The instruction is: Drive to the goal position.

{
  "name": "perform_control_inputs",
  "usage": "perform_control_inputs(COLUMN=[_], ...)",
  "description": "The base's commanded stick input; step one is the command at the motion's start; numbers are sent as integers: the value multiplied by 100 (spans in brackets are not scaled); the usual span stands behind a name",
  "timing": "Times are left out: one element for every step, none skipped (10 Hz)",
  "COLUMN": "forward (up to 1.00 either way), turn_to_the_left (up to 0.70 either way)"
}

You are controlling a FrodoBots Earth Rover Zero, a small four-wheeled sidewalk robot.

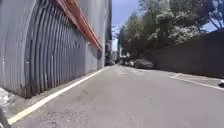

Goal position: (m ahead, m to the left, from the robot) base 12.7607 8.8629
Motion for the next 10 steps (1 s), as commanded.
perform_control_inputs(forward=[70,70,70,70,70,70,70,70,70,70], turn_to_the_left=[0,0,0,0,0,0,0,0,0,0])
